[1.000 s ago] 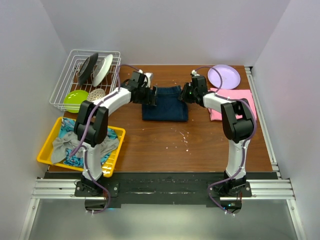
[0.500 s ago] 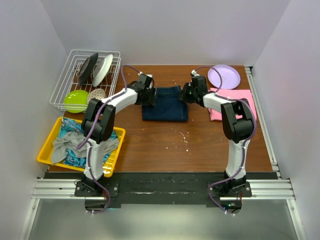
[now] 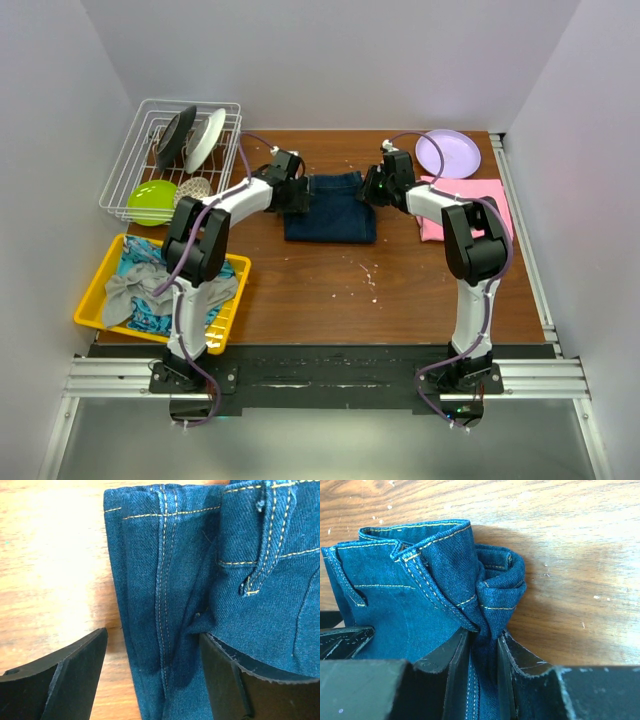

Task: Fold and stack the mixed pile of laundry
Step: Pick up the skirt from the center of the board.

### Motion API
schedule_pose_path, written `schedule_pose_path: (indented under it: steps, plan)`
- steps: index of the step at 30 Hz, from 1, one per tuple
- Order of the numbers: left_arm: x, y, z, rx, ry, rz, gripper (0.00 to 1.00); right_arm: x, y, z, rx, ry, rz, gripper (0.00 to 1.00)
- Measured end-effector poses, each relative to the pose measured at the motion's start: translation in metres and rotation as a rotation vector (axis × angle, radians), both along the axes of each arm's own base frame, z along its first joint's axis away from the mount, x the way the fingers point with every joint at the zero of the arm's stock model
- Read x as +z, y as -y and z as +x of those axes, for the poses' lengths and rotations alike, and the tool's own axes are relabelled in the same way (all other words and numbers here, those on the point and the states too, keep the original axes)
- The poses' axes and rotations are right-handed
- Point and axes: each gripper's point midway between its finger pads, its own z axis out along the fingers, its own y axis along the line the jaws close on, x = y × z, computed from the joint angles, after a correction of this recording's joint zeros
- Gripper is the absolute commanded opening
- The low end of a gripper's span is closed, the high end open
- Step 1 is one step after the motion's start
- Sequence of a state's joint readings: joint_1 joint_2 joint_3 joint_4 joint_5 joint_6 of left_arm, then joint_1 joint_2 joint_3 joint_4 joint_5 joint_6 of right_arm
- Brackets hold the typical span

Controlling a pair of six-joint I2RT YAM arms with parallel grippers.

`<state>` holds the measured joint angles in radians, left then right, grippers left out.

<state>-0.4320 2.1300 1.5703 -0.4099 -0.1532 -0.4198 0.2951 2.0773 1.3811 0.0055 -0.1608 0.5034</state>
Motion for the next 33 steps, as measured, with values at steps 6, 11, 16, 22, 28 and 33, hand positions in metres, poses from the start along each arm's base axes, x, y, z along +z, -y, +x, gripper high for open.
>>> schedule_pose_path:
  steps: [6, 11, 16, 22, 28, 33]
  plan:
    - [-0.003, 0.002, 0.002, 0.020, 0.006, -0.133, 0.41, -0.001, -0.002, 0.000, 0.008, -0.007, 0.006, 0.28]
    - [-0.007, 0.006, 0.003, 0.043, 0.012, -0.235, 0.00, 0.000, -0.002, 0.001, 0.014, -0.014, 0.000, 0.23]
    - [-0.005, 0.011, -0.001, 0.048, 0.025, -0.287, 0.00, 0.001, 0.001, 0.001, 0.018, -0.030, -0.033, 0.02]
    - [0.000, 0.030, -0.013, 0.043, 0.013, -0.337, 0.00, 0.006, 0.012, 0.000, -0.008, -0.060, -0.127, 0.00]
    - [0.029, 0.062, -0.024, 0.001, 0.032, -0.401, 0.00, 0.012, 0.028, -0.004, -0.039, -0.104, -0.233, 0.00]
    - [0.065, 0.094, -0.021, -0.060, 0.067, -0.448, 0.00, 0.020, 0.045, -0.011, -0.064, -0.137, -0.331, 0.00]
